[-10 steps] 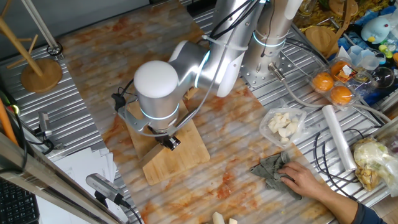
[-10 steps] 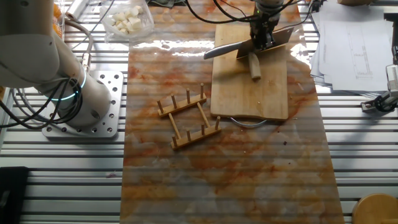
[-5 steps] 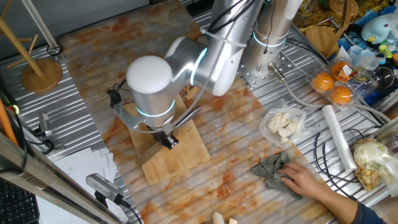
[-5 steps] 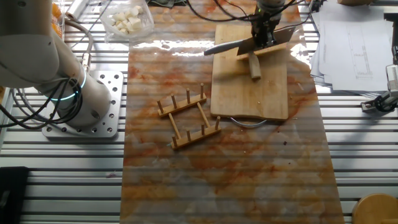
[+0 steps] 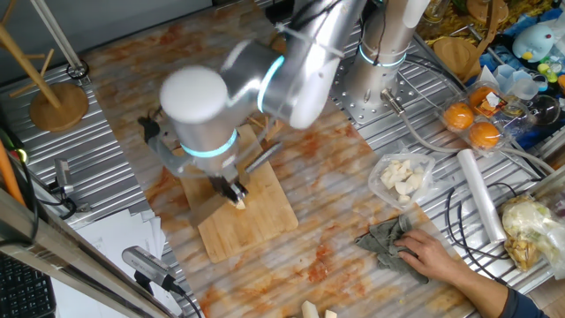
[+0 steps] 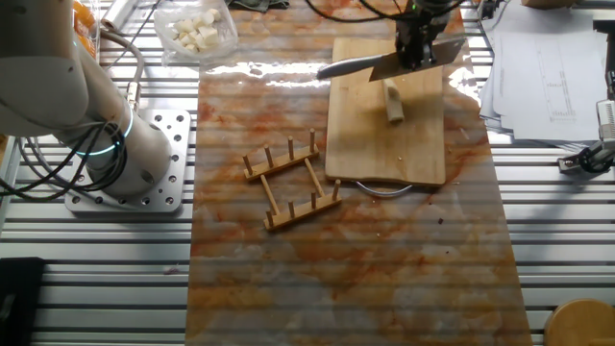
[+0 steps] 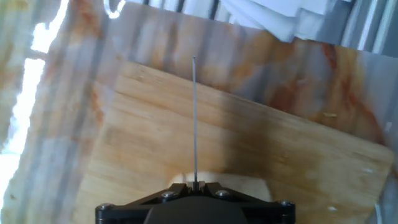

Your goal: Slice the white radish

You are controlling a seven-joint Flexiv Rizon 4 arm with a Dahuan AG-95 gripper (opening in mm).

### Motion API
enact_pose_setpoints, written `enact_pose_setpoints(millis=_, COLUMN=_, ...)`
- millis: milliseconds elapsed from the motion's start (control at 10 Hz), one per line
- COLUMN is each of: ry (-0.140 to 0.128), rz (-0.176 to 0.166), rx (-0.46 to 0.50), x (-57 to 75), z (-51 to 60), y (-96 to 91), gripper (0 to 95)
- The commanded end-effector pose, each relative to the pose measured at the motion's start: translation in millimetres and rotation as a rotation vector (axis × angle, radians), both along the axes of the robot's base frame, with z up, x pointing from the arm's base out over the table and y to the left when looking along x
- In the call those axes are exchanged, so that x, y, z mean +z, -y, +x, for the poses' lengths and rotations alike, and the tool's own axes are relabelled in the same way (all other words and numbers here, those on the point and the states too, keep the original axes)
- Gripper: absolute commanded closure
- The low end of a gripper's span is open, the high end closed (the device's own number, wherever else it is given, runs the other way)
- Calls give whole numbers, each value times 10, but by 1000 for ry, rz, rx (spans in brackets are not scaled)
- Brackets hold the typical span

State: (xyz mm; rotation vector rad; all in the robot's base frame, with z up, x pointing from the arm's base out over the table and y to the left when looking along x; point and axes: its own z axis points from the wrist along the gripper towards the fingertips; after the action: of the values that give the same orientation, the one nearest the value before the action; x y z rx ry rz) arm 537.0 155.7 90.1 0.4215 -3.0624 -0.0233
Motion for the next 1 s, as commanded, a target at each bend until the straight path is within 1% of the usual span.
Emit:
enact_pose_setpoints(millis=100, ry=5, rz=10, rx=-12, x=22, z=-146, y=112, gripper=950)
enact_pose_setpoints(millis=200, ry=0, rz=27, rx=-26, x=9, z=-220, y=173, gripper=950)
enact_pose_setpoints(millis=300, ry=-1, rz=34, rx=-25, x=-6, z=-267, y=210, gripper=950)
enact_pose_setpoints(millis=400, ry=-6, rz=50, rx=-32, x=-20, z=-325, y=236, gripper=950)
enact_pose_setpoints(millis=700, ry=-16, rz=46, rx=-30, x=3, z=-363, y=222, gripper=950)
enact_pose_setpoints(millis=900, ry=-5, rz=38, rx=-26, x=-7, z=-371, y=193, gripper=950)
enact_pose_setpoints(millis=1000, ry=1, rz=43, rx=-26, x=-14, z=-363, y=188, gripper=950)
